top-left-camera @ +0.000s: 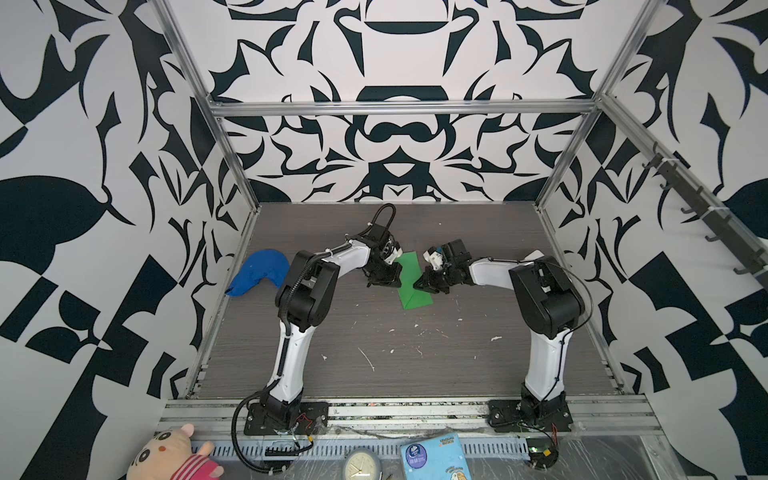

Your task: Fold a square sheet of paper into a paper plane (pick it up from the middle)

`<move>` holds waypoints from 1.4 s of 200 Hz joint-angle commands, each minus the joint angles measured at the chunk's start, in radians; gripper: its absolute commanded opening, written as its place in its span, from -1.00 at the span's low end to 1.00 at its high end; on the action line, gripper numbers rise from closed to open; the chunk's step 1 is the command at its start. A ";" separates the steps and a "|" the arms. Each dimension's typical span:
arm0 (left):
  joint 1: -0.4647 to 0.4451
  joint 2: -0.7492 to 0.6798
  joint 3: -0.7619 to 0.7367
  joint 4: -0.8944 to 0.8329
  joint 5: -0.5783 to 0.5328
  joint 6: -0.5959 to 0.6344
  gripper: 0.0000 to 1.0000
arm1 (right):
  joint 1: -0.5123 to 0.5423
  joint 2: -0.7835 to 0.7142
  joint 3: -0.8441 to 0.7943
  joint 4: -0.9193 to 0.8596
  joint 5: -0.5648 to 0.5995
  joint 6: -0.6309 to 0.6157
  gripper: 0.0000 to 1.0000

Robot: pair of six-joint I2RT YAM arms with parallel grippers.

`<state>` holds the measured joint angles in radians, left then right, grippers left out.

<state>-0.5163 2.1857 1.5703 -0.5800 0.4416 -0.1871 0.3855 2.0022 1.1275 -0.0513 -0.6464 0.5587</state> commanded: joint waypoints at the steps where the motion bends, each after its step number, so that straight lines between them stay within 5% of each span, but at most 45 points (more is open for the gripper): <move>1: 0.007 0.050 0.018 -0.110 -0.040 0.079 -1.00 | -0.005 -0.006 0.041 0.031 -0.013 0.009 -1.00; 47: 0.009 0.014 0.018 -0.072 -0.038 0.043 -1.00 | -0.008 -0.008 -0.002 0.034 0.019 0.013 -1.00; 59: 0.009 -0.025 0.014 -0.039 -0.036 -0.006 -0.87 | -0.008 -0.019 -0.018 0.033 0.038 0.019 -1.00; 89: 0.007 -0.169 -0.056 0.118 -0.086 -0.265 -0.62 | -0.007 -0.030 -0.050 0.044 0.087 0.057 -1.00; 122: -0.029 -0.303 -0.289 0.417 -0.071 -0.603 -0.62 | -0.007 -0.036 -0.083 0.078 0.125 0.122 -1.00; 150: -0.098 -0.322 -0.391 0.540 -0.084 -0.748 -0.74 | -0.006 -0.036 -0.095 0.087 0.140 0.142 -1.00; 201: -0.128 -0.225 -0.398 0.631 -0.083 -0.855 -0.95 | -0.006 -0.031 -0.108 0.087 0.164 0.170 -1.00; 280: -0.128 -0.136 -0.376 0.621 -0.055 -0.865 -0.99 | -0.007 -0.023 -0.101 0.082 0.164 0.173 -1.00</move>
<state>-0.6464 2.0289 1.1782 0.0265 0.3664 -1.0321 0.3820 1.9690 1.0439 0.0830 -0.5732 0.7315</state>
